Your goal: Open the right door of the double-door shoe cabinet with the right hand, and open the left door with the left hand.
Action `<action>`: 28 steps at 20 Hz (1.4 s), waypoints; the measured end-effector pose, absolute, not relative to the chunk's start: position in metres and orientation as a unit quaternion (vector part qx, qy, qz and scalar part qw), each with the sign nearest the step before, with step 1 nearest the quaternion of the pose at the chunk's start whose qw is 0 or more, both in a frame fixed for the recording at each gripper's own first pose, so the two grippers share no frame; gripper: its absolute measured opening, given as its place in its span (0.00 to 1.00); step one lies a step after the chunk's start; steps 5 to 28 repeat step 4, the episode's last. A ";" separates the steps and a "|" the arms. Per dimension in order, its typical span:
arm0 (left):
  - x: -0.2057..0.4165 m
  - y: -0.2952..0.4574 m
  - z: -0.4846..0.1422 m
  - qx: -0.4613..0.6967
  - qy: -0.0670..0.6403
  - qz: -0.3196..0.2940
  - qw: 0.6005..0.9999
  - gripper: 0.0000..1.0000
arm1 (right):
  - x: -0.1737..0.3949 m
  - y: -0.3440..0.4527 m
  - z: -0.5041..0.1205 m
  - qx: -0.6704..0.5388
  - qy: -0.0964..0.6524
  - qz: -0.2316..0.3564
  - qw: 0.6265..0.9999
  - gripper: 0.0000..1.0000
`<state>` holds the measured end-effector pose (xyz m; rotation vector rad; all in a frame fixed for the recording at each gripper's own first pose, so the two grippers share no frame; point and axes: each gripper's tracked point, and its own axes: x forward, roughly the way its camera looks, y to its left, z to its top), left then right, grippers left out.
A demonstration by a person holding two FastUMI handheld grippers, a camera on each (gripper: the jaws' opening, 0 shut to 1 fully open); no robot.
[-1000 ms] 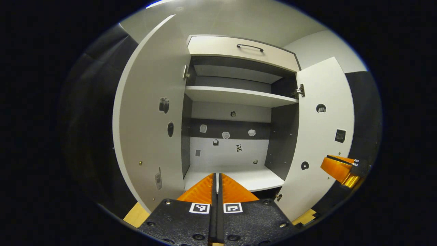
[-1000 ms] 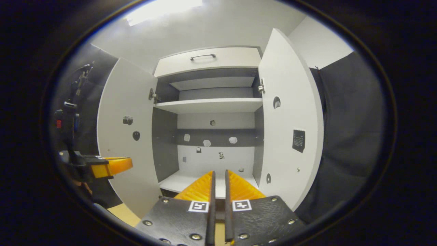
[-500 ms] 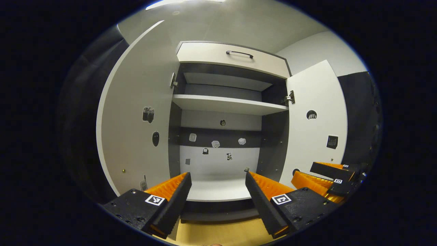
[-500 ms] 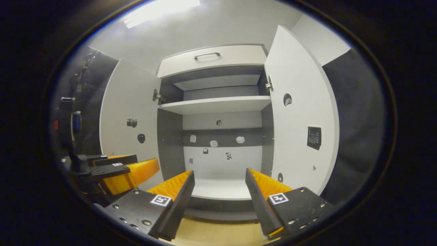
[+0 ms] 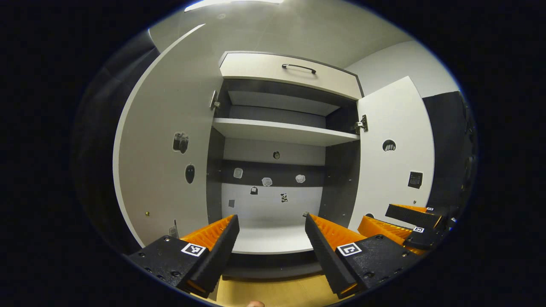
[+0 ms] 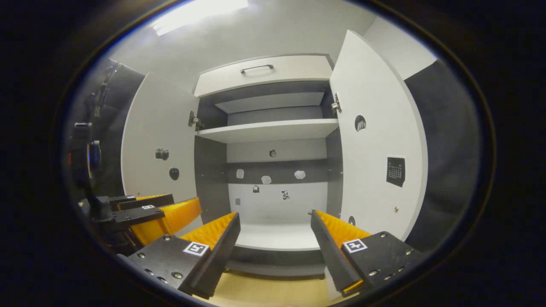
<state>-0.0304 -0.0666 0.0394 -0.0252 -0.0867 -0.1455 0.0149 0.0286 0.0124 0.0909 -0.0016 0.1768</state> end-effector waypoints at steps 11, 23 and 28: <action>-0.027 -0.065 0.037 -0.012 -0.040 -0.075 0.996 0.99 | 0.017 0.029 0.009 0.043 0.002 0.085 0.995 0.98; -0.027 -0.065 0.037 -0.012 -0.040 -0.075 0.996 0.99 | 0.017 0.029 0.009 0.043 0.002 0.085 0.995 0.98; -0.027 -0.065 0.037 -0.012 -0.040 -0.075 0.996 0.99 | 0.017 0.029 0.009 0.043 0.002 0.085 0.995 0.98</action>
